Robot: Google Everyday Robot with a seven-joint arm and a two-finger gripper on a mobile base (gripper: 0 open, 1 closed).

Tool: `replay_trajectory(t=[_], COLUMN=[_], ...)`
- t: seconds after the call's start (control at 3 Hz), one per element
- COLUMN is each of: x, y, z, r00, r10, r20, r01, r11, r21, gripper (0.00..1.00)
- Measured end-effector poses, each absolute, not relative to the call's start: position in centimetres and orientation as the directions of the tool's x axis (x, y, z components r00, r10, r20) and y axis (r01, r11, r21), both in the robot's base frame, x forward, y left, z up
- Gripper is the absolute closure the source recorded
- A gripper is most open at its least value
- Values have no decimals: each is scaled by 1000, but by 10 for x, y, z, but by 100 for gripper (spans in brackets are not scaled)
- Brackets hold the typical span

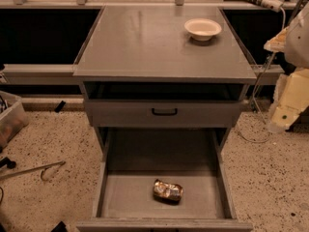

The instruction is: Pick orange can from middle drawer and place on counter

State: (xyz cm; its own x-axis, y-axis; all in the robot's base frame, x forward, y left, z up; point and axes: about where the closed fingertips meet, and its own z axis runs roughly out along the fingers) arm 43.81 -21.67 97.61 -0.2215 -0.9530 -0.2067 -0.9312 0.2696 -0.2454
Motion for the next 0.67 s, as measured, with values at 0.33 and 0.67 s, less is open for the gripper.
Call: replay_trajectory(t=[0.33,0.67], x=[438,451], y=[-217,-204], z=[976,959], r00=[-221,-198], r10=[-953,-947], r20=[-207,-251], r01=[-931,-927], r11=[270,264], r21=[-245,-265], gripper=[0,0])
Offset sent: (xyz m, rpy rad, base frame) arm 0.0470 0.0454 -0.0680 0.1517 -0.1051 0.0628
